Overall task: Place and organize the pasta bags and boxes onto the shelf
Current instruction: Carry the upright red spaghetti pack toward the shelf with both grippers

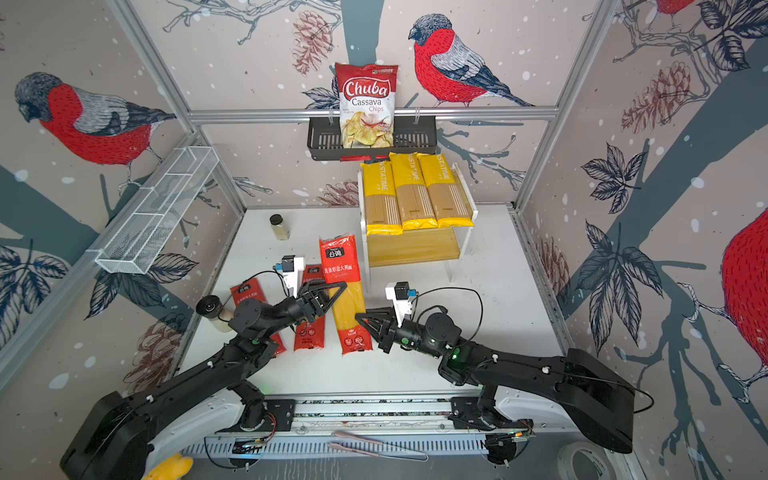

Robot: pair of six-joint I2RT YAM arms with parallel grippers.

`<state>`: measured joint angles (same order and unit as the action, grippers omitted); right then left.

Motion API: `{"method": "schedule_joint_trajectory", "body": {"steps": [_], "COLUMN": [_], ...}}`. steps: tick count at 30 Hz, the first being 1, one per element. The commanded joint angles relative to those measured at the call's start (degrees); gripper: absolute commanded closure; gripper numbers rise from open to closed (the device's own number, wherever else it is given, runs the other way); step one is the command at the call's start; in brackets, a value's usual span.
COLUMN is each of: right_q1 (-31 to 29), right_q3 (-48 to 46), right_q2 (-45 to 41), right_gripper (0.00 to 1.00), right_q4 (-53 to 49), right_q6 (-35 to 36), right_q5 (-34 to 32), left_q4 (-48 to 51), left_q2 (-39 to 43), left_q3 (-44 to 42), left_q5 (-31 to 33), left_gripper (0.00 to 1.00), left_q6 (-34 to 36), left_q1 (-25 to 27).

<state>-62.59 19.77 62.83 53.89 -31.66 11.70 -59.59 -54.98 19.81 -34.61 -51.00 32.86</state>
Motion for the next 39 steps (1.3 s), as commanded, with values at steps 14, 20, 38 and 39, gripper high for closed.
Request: {"method": "schedule_joint_trajectory", "body": {"steps": [14, 20, 38, 39], "right_q1": [0.76, 1.19, 6.54, 6.67], "right_q3": [-6.19, -9.33, -15.3, -15.89], "right_q2": [-2.88, -2.01, -3.77, -4.62], "right_gripper": [0.42, 0.35, 0.75, 0.78], "right_q4": [6.12, 11.02, 18.89, 18.06], "right_q6": [-4.97, -7.83, -13.45, -13.6], "right_q5": [3.38, 3.04, 3.77, 3.78], "left_q4": [-8.05, -15.46, -19.13, -18.89], "left_q2": [-2.93, -6.76, -12.99, -12.88], "left_q3": [5.38, 6.08, 7.03, 6.57], "left_q5": [3.69, 10.32, 14.18, 14.14], "left_gripper": [1.0, 1.0, 0.96, 0.93], "left_q6": [1.34, 1.09, 0.96, 0.76], "left_q1": [2.26, 5.52, 11.26, 11.34]}}
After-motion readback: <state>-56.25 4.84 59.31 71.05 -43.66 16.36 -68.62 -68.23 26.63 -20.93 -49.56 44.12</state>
